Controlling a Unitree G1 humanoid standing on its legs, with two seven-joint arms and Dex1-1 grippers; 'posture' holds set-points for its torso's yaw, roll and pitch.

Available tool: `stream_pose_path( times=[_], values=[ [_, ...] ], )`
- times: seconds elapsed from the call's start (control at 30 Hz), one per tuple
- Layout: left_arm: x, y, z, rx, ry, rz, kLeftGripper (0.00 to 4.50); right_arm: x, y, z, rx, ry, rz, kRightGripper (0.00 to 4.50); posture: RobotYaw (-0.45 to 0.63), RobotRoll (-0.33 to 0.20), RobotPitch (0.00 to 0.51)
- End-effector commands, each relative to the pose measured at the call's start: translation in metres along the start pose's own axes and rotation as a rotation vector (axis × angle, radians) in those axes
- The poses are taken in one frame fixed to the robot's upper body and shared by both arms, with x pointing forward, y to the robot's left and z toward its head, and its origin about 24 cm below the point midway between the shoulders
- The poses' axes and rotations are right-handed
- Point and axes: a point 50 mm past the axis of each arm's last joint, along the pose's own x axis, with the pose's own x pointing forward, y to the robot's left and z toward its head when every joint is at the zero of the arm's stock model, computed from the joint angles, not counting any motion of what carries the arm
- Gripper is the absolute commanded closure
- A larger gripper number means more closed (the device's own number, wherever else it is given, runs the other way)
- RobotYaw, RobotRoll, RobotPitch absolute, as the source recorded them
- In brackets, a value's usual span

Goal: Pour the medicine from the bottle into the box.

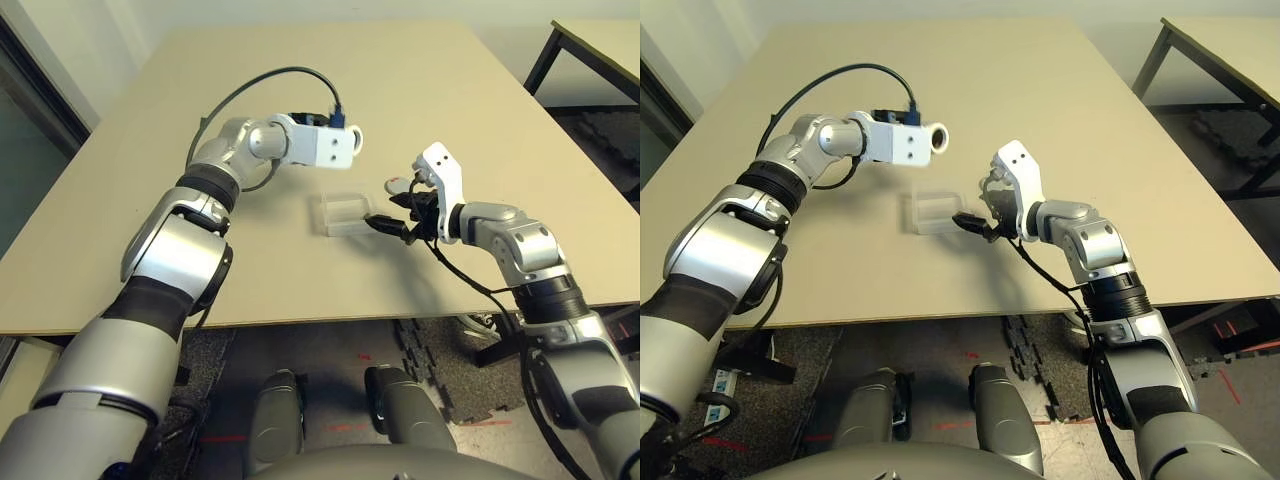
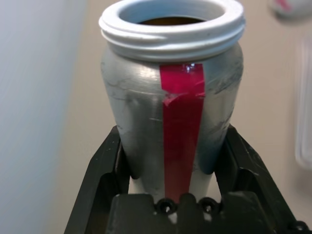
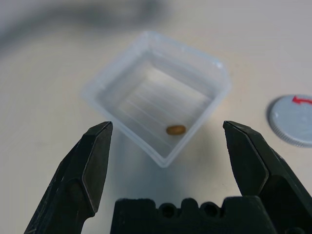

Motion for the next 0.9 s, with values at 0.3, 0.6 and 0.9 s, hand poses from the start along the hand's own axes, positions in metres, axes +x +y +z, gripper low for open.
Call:
stream_pose_path(
  times=[0.3, 0.6, 0.9],
  values=[
    [-0.019, -0.027, -0.073, -0.751, 0.008, 0.351, 1.93, -0.013, -0.015, 0.018, 0.068, -0.189, -0.074, 0.0, -0.08, 0.0, 0.066],
    [-0.016, -0.048, -0.083, -0.834, 0.042, 0.394, 1.93, -0.012, -0.057, 0.022, 0.145, -0.441, -0.571, 0.0, -0.11, 0.0, 0.062],
    [-0.021, -0.058, -0.094, -0.821, 0.056, 0.453, 1.93, -0.017, -0.072, -0.005, 0.162, -0.448, -0.753, 0.0, -0.12, 0.0, 0.064]
  ],
)
